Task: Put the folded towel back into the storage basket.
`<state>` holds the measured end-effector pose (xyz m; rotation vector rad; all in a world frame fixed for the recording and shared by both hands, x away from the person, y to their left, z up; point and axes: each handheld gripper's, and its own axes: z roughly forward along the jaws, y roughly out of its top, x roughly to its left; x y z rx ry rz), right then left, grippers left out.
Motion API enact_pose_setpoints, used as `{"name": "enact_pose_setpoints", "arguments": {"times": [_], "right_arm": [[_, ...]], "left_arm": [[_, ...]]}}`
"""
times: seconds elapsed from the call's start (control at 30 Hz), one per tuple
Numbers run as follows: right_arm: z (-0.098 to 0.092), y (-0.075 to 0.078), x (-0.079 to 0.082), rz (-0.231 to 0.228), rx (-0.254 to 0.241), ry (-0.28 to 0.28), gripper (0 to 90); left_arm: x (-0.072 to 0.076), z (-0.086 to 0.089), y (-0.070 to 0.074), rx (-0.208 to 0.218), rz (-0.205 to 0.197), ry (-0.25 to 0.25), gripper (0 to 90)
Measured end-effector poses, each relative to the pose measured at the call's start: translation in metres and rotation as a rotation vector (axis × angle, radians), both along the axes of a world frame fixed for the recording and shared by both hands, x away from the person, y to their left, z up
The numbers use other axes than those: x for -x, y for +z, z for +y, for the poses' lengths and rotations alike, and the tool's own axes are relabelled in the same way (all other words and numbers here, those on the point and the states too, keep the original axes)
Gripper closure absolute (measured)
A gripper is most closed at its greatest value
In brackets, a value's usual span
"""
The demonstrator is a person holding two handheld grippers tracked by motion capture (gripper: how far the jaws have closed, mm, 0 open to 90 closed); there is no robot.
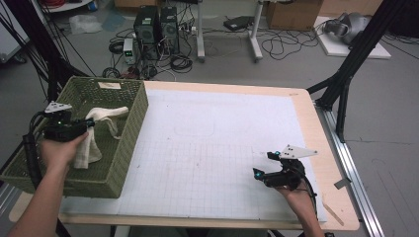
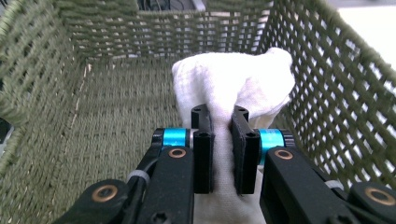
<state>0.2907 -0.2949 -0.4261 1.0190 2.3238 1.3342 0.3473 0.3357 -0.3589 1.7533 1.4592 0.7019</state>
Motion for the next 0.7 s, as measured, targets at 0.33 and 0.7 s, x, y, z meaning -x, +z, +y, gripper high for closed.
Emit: {"name": "enact_pose_setpoints", "arguments": {"times": [0.33,0.7], "right_arm": [[0.000,0.000,0.000,0.002,0.000,0.000,12.3],[-0.001,0.000,-0.001,-0.004,-0.005,-0.006,12.2]], "left_arm": [[0.003,0.000,0.007,-0.076,0.055,-0.016,80.3],[0.002,-0.013,0.013,-0.147,0.153,-0.065,80.5]]}}
